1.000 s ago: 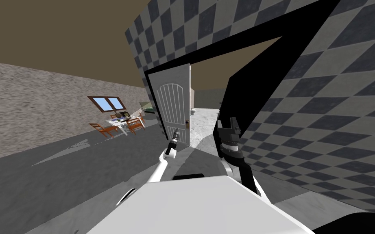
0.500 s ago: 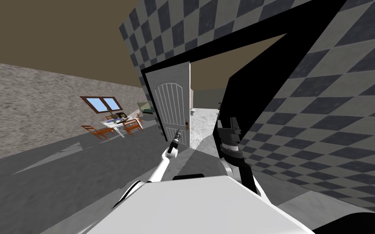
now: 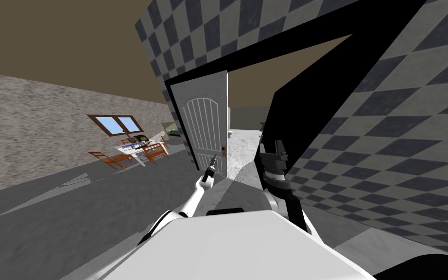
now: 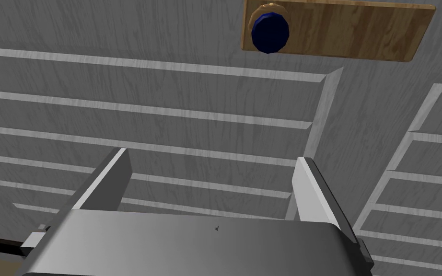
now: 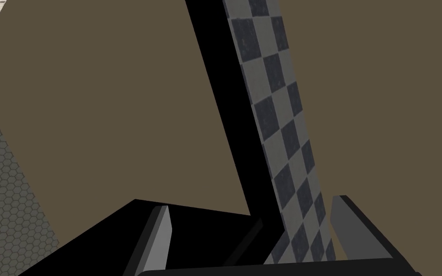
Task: Push the door open
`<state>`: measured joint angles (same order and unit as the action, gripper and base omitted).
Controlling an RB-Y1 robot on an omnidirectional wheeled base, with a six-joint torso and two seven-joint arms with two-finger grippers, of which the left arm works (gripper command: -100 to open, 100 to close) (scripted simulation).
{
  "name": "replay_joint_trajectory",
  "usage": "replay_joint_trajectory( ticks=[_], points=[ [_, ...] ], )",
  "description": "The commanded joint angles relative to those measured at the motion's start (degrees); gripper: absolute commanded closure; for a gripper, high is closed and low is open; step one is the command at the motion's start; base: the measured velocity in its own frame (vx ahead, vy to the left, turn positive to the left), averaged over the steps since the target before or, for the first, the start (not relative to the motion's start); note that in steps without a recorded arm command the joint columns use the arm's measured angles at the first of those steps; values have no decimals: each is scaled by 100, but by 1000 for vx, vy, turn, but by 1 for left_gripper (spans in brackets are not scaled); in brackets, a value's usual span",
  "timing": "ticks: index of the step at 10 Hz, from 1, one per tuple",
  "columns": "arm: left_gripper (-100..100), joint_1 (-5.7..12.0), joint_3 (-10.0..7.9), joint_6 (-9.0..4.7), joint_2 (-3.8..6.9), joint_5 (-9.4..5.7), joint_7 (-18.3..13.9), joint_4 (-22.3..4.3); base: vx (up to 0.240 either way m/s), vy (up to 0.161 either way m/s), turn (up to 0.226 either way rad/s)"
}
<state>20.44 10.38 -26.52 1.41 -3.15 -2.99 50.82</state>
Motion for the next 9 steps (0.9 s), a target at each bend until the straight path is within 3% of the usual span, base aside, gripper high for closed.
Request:
replay_joint_trajectory(
  ticks=[1, 4, 7, 8, 9],
  points=[
    [-100, 126, 18, -9, -36, -2, -1, -233, 60, 32, -40],
    [-100, 306, 47, 10, -104, -4, 6, -545, 67, 34, -32],
    [-100, 601, 95, 39, -237, -7, 18, -1053, 92, 48, -51],
    [-100, 598, 78, -26, -198, -13, -5, -1052, 43, 25, -12],
    [-100, 607, 62, -35, -85, -17, 4, -1085, 119, -22, -24]
  ],
)
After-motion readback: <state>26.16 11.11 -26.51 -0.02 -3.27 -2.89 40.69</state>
